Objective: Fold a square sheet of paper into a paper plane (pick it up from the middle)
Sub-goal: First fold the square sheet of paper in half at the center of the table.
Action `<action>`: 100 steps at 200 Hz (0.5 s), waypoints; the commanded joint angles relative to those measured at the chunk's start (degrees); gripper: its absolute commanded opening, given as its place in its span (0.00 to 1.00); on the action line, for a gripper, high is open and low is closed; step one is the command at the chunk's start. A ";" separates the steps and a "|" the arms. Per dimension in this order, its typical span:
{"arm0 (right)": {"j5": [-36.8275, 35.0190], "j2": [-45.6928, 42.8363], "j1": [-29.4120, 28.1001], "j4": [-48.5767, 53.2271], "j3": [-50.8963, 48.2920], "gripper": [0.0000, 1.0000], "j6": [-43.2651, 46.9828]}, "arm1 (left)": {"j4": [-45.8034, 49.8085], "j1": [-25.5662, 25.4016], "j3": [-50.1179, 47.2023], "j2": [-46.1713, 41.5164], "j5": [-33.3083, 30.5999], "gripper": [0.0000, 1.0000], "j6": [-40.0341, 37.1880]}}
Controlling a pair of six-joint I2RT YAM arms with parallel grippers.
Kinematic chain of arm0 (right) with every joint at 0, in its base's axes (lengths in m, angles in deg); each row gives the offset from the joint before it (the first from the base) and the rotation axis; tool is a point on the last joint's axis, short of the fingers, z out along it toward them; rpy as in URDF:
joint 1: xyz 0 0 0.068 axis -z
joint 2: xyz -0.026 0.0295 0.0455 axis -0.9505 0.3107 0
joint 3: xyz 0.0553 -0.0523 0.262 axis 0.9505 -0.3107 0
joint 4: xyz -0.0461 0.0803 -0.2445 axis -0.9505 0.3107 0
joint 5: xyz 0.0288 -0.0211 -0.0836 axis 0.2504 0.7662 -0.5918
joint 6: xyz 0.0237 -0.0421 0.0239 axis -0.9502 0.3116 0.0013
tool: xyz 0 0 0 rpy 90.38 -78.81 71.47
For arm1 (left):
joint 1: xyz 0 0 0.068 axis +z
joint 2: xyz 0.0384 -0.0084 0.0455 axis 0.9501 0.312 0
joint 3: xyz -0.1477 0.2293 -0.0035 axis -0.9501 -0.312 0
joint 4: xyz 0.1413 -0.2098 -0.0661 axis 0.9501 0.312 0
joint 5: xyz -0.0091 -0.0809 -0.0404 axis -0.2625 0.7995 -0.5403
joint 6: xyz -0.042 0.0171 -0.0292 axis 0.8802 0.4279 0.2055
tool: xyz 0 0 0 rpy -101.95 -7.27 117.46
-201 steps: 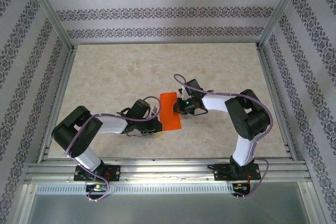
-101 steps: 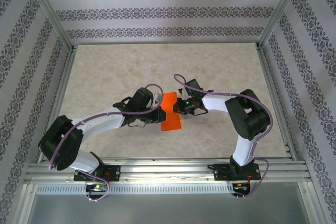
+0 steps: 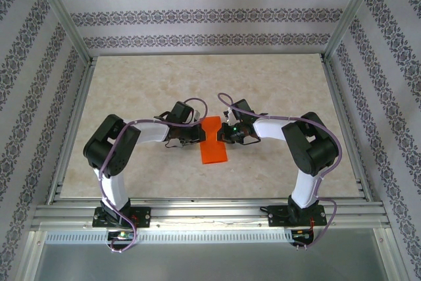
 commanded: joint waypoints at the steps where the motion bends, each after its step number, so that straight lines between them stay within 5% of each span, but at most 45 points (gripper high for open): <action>1: -4.27 1.11 0.08 5.99 -2.21 0.00 -0.22 | -0.48 0.36 -2.19 0.26 -2.72 0.11 -0.48; 100: -4.17 1.56 -0.21 6.23 -1.67 0.00 0.04 | 2.91 1.96 3.82 -1.61 -0.79 0.17 -1.14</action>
